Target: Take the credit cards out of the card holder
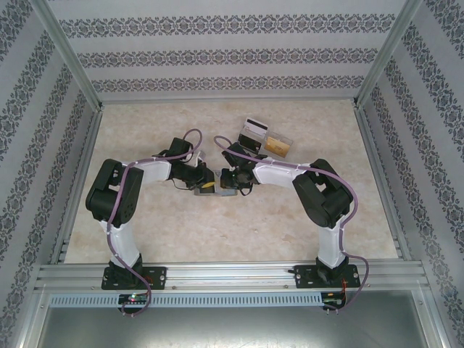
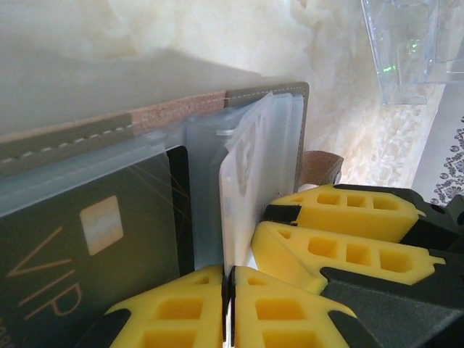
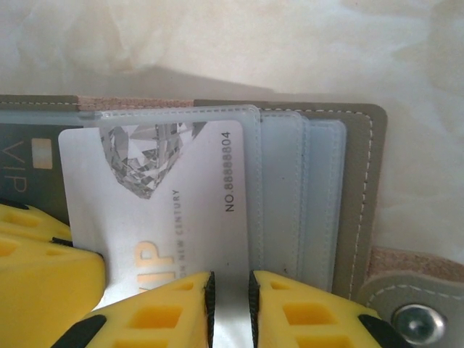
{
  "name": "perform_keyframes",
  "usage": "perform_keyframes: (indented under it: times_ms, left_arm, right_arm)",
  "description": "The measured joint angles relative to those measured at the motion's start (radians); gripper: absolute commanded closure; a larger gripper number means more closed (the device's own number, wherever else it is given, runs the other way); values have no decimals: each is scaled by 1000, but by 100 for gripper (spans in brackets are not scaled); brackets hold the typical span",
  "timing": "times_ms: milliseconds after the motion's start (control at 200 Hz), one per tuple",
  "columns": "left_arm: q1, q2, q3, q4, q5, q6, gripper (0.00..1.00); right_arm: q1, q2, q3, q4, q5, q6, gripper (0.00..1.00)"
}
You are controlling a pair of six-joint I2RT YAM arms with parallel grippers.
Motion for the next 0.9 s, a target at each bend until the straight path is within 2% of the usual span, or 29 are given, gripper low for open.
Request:
perform_keyframes:
  times_ms: [330, 550, 744, 899]
  left_arm:
    - [23, -43, -29, 0, 10, 8, 89]
    - [38, -69, -43, -16, 5, 30, 95]
    - [56, -168, -40, -138, -77, 79, 97]
    - [62, -266, -16, -220, -134, 101, 97]
  right_arm:
    - [0, 4, 2, 0, 2, 3, 78]
    - [0, 4, 2, 0, 0, 4, 76]
    - [-13, -14, -1, 10, -45, -3, 64]
    - [-38, -107, -21, 36, -117, -11, 52]
